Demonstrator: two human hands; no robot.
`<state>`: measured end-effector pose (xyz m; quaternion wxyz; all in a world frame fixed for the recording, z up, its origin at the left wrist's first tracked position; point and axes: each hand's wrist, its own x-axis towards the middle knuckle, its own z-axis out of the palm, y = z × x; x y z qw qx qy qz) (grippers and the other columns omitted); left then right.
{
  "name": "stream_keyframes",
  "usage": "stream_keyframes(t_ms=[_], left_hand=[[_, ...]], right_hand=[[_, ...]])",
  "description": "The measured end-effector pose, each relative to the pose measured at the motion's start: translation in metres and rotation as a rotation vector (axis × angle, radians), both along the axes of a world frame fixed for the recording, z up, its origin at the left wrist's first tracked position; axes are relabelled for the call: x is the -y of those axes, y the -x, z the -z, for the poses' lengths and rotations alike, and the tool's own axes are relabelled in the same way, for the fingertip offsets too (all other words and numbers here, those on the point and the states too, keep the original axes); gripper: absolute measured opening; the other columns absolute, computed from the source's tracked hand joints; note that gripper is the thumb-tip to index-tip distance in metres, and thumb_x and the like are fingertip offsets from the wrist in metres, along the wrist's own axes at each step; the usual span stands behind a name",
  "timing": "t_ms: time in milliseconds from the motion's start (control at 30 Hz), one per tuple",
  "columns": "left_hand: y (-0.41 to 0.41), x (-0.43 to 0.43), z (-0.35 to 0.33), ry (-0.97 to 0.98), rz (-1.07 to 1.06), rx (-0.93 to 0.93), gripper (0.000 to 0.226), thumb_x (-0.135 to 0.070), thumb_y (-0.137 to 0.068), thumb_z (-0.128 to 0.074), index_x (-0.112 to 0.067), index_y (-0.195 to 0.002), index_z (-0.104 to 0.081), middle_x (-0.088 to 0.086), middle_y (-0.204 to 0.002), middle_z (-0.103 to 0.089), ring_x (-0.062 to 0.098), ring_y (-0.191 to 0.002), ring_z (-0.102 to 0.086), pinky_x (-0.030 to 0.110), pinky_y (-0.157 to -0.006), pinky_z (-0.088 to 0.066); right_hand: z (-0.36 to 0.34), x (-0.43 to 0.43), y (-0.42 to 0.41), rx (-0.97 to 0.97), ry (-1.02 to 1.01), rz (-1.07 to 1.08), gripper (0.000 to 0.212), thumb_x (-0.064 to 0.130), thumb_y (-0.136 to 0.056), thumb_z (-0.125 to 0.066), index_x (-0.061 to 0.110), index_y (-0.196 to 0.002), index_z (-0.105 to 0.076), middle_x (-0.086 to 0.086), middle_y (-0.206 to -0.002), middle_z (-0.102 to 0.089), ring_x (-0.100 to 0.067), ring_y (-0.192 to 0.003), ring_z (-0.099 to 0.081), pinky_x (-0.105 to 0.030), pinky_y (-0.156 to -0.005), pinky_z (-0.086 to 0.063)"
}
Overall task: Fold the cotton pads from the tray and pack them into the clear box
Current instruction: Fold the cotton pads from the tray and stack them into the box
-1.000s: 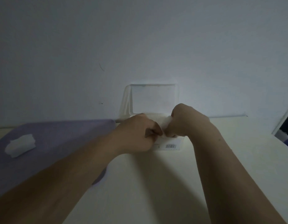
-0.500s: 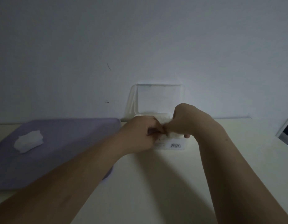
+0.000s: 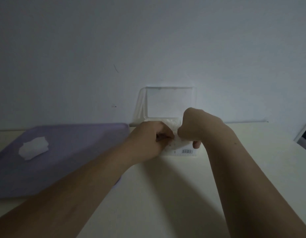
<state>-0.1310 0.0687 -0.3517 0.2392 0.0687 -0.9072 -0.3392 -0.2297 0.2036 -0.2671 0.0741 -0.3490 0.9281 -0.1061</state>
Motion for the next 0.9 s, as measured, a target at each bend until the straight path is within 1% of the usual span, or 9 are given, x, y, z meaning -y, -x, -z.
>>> stream_keyframes(t_ms=[133,200,300,500,633,700,767,833,900], left_hand=[[-0.025,0.003,-0.007,0.137,-0.128,-0.124,0.017,-0.023,-0.089,-0.067,-0.021,-0.103,-0.077,-0.009,-0.116,-0.068,0.008,-0.109,-0.066,0.026,-0.101,-0.051],[-0.047,0.018,-0.013,0.161,-0.244,-0.117,0.021,-0.023,-0.088,-0.067,-0.019,-0.106,-0.076,-0.006,-0.119,-0.066,0.009,-0.112,-0.063,0.023,-0.103,-0.047],[-0.093,0.055,-0.01,0.244,-0.439,0.147,0.032,-0.026,-0.087,-0.069,-0.017,-0.117,-0.071,0.0,-0.126,-0.062,0.019,-0.119,-0.06,0.033,-0.103,-0.048],[-0.184,0.104,0.002,0.314,-0.86,0.742,0.083,-0.076,-0.082,-0.057,-0.028,-0.149,-0.042,0.018,-0.164,-0.021,0.041,-0.152,-0.014,0.055,-0.121,-0.019],[-0.216,0.124,0.01,0.147,-0.859,0.819,0.106,-0.094,-0.073,-0.037,-0.024,-0.152,-0.037,0.018,-0.168,-0.011,0.043,-0.153,-0.016,0.054,-0.121,-0.022],[-0.214,0.119,0.014,0.159,-0.765,0.662,0.081,-0.075,-0.085,-0.053,-0.018,-0.143,-0.05,0.011,-0.167,-0.025,0.032,-0.153,-0.027,0.04,-0.122,-0.028],[-0.207,0.103,0.017,0.161,-0.642,0.419,0.036,-0.046,-0.094,-0.066,-0.021,-0.119,-0.062,0.001,-0.157,-0.048,0.021,-0.142,-0.046,0.031,-0.112,-0.039],[-0.2,0.082,0.018,0.102,-0.528,0.25,0.013,-0.039,-0.095,-0.066,-0.029,-0.099,-0.058,-0.006,-0.125,-0.07,0.012,-0.105,-0.067,0.031,-0.088,-0.051],[-0.194,0.066,0.02,0.011,-0.434,0.15,0.011,-0.038,-0.1,-0.059,-0.031,-0.093,-0.055,-0.01,-0.094,-0.07,0.006,-0.075,-0.062,0.032,-0.07,-0.048]], right_hand=[[-0.019,0.0,-0.016,-0.17,0.092,0.039,0.01,0.02,-0.093,-0.058,0.016,-0.083,-0.059,-0.001,-0.076,-0.064,-0.019,-0.065,-0.06,-0.024,-0.056,-0.036],[-0.019,0.007,-0.027,-0.194,0.096,-0.018,0.008,0.021,-0.094,-0.059,0.018,-0.088,-0.063,0.0,-0.08,-0.065,-0.018,-0.066,-0.06,-0.025,-0.057,-0.039],[0.005,0.036,-0.068,-0.122,0.289,-0.213,0.017,0.026,-0.091,-0.058,0.022,-0.101,-0.071,-0.001,-0.097,-0.071,-0.027,-0.086,-0.069,-0.034,-0.077,-0.056],[0.081,0.073,-0.135,0.111,0.409,-0.563,0.024,0.024,-0.096,-0.058,0.023,-0.114,-0.075,-0.001,-0.114,-0.075,-0.023,-0.104,-0.069,-0.03,-0.093,-0.052],[0.093,0.075,-0.134,0.09,0.496,-0.548,0.019,0.018,-0.095,-0.063,0.019,-0.108,-0.078,-0.001,-0.109,-0.077,-0.022,-0.101,-0.069,-0.03,-0.092,-0.051],[0.094,0.075,-0.131,0.126,0.552,-0.514,0.019,0.016,-0.095,-0.065,0.017,-0.107,-0.079,-0.001,-0.107,-0.078,-0.021,-0.099,-0.07,-0.027,-0.09,-0.05],[0.094,0.073,-0.128,0.135,0.599,-0.471,0.021,0.015,-0.095,-0.064,0.017,-0.11,-0.078,0.0,-0.112,-0.077,-0.02,-0.105,-0.069,-0.019,-0.088,-0.043],[0.095,0.07,-0.125,0.149,0.604,-0.419,0.026,0.019,-0.096,-0.062,0.02,-0.119,-0.074,0.002,-0.124,-0.073,-0.018,-0.117,-0.065,-0.02,-0.096,-0.042],[0.099,0.068,-0.12,0.199,0.587,-0.392,0.033,0.021,-0.096,-0.063,0.021,-0.128,-0.07,0.003,-0.13,-0.07,-0.017,-0.122,-0.063,-0.024,-0.102,-0.044]])
